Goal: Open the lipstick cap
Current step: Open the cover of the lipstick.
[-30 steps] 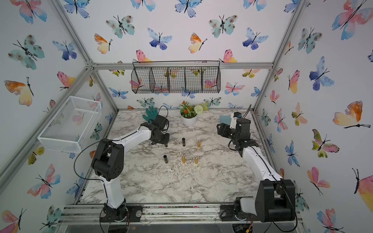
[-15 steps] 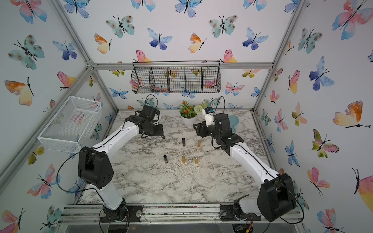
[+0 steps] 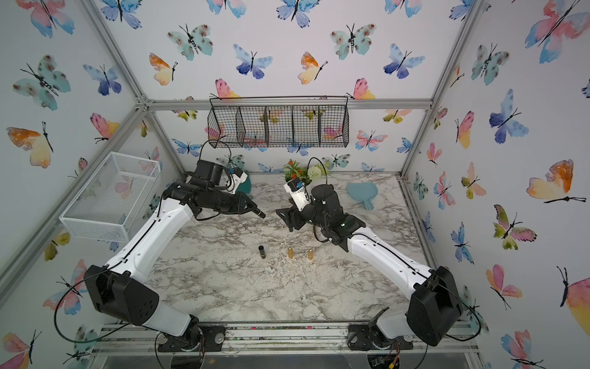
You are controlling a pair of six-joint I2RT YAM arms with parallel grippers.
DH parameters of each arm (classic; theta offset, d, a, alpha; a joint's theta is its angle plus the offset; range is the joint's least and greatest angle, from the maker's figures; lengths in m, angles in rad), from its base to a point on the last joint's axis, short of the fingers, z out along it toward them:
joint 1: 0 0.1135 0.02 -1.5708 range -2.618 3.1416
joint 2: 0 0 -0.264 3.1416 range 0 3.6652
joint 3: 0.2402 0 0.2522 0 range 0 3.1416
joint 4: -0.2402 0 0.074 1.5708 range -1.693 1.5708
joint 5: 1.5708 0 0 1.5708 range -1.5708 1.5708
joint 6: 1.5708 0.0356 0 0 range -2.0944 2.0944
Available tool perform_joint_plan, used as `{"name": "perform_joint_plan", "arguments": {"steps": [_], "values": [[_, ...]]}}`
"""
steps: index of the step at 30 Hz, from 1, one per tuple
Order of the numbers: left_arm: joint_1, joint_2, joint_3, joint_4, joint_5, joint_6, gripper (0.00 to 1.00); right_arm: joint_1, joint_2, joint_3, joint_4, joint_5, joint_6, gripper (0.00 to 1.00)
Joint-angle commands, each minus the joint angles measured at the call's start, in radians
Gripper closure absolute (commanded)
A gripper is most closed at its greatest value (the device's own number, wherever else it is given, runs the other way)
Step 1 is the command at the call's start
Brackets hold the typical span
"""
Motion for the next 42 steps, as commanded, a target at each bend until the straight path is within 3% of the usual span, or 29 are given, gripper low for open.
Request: {"name": "perform_joint_plan", "arguments": {"steps": [1, 25, 35, 42], "values": [[0.013, -0.064, 0.004, -0.016, 0.116, -0.023, 0.95, 0.030, 0.033, 0.036, 0.009, -0.026, -0.043, 0.32], [0.015, -0.098, -0.041, -0.014, 0.195, -0.021, 0.95, 0.096, 0.167, 0.118, -0.003, -0.069, -0.081, 0.47], [0.014, -0.085, -0.043, -0.015, 0.205, -0.020, 0.95, 0.110, 0.184, 0.130, -0.002, -0.077, -0.084, 0.48], [0.014, -0.081, -0.041, -0.014, 0.199, -0.014, 0.97, 0.114, 0.184, 0.130, -0.003, -0.069, -0.087, 0.73]]}}
